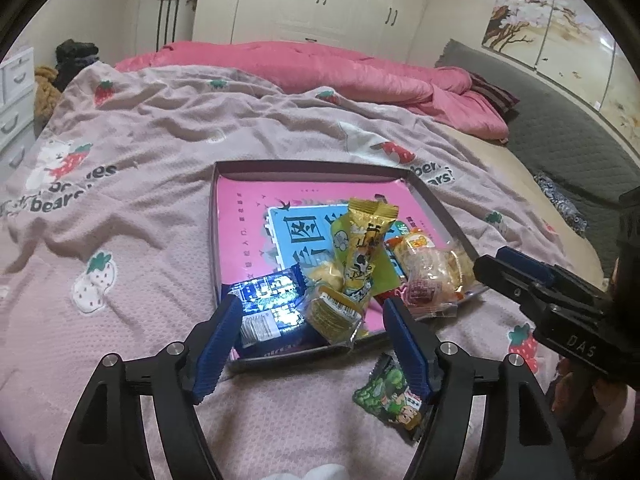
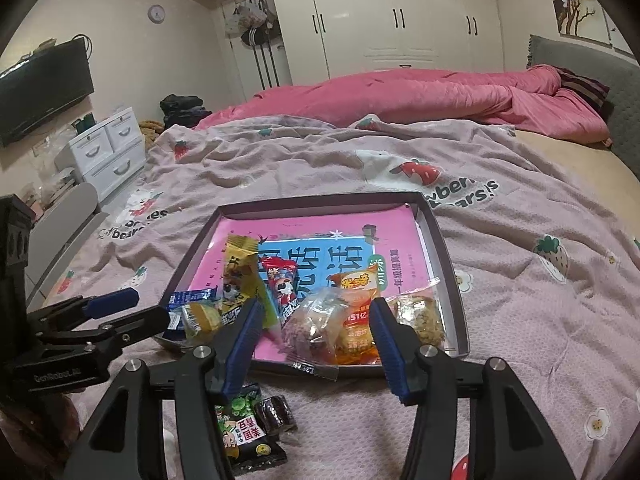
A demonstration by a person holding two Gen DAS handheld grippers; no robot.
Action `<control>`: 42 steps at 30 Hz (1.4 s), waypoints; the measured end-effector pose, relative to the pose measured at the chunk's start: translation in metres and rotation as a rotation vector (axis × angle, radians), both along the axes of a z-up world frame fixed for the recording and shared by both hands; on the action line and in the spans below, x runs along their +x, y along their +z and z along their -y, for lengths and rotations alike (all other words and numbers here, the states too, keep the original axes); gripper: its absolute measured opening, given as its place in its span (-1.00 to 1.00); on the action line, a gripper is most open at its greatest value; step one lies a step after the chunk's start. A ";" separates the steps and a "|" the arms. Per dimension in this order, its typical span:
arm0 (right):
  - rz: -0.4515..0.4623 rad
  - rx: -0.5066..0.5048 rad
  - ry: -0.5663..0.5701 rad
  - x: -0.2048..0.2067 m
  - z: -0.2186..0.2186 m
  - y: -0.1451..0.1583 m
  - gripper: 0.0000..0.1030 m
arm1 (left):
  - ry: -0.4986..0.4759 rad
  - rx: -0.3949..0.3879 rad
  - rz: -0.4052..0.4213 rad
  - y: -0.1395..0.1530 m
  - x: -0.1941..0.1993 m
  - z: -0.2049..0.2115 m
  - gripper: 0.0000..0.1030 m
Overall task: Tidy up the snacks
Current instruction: 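Move the left tool to the green pea packet while the right tool approaches the dark chocolate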
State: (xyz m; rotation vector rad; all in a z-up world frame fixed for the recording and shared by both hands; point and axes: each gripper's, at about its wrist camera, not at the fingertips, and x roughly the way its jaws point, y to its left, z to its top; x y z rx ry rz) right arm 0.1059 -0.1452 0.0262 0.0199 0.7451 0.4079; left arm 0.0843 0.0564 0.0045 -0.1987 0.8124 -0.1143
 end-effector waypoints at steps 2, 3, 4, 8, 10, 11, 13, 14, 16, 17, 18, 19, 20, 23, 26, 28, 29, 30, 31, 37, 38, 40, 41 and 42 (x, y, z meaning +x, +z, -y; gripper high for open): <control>0.005 0.001 0.003 -0.003 0.000 0.001 0.08 | -0.006 0.000 0.002 0.004 -0.005 0.001 0.45; 0.006 0.004 0.005 -0.005 0.001 0.002 0.08 | -0.008 0.003 0.003 0.005 -0.007 0.002 0.45; 0.007 0.006 0.008 -0.006 0.001 0.003 0.09 | -0.009 0.005 0.005 0.006 -0.009 0.002 0.45; 0.020 0.004 0.018 -0.012 0.001 0.006 0.14 | -0.026 0.015 0.011 0.011 -0.016 0.007 0.45; 0.025 0.007 0.019 -0.014 0.001 0.008 0.14 | -0.029 0.017 0.007 0.012 -0.019 0.010 0.45; 0.026 0.012 0.020 -0.015 0.002 0.009 0.14 | -0.031 0.016 0.006 0.012 -0.020 0.011 0.45; 0.026 0.024 0.023 -0.018 0.004 0.011 0.14 | -0.034 0.016 0.005 0.014 -0.023 0.012 0.45; 0.027 0.028 0.027 -0.019 0.004 0.011 0.15 | -0.037 0.018 0.005 0.014 -0.024 0.013 0.45; 0.029 0.030 0.034 -0.022 0.005 0.013 0.16 | -0.042 0.017 0.004 0.016 -0.027 0.015 0.45; 0.029 0.031 0.041 -0.024 0.005 0.013 0.16 | -0.046 0.015 0.002 0.016 -0.029 0.016 0.45; 0.028 0.032 0.046 -0.026 0.005 0.014 0.17 | -0.050 0.013 0.001 0.016 -0.030 0.017 0.45; 0.028 0.032 0.052 -0.028 0.005 0.014 0.17 | -0.054 0.012 -0.002 0.016 -0.031 0.018 0.45; 0.026 0.034 0.056 -0.030 0.005 0.014 0.19 | -0.059 0.013 -0.006 0.016 -0.033 0.020 0.45; 0.016 0.042 0.067 -0.034 0.007 0.012 0.19 | -0.075 0.021 -0.016 0.014 -0.035 0.024 0.45; 0.010 0.037 0.075 -0.037 0.009 0.011 0.19 | -0.102 0.021 -0.040 0.008 -0.038 0.030 0.45; 0.007 0.035 0.079 -0.040 0.009 0.010 0.20 | -0.115 0.024 -0.054 0.004 -0.039 0.034 0.45; 0.005 0.036 0.078 -0.040 0.010 0.009 0.20 | -0.122 0.027 -0.065 0.001 -0.038 0.037 0.45; 0.002 0.036 0.079 -0.041 0.011 0.009 0.20 | -0.127 0.028 -0.072 -0.001 -0.038 0.038 0.45; -0.001 0.036 0.080 -0.041 0.012 0.008 0.20 | -0.133 0.028 -0.079 -0.003 -0.038 0.040 0.45; -0.018 0.032 0.084 -0.045 0.015 0.002 0.20 | -0.216 0.039 -0.115 -0.016 -0.040 0.057 0.46; -0.022 0.027 0.086 -0.045 0.015 0.001 0.20 | -0.228 0.042 -0.121 -0.019 -0.040 0.060 0.46; -0.027 0.021 0.086 -0.045 0.016 0.000 0.20 | -0.257 0.055 -0.131 -0.024 -0.041 0.067 0.46; -0.030 0.021 0.087 -0.045 0.017 -0.001 0.20 | -0.269 0.066 -0.136 -0.026 -0.041 0.070 0.47; -0.036 0.023 0.088 -0.044 0.017 -0.002 0.20 | -0.279 0.074 -0.140 -0.028 -0.041 0.073 0.50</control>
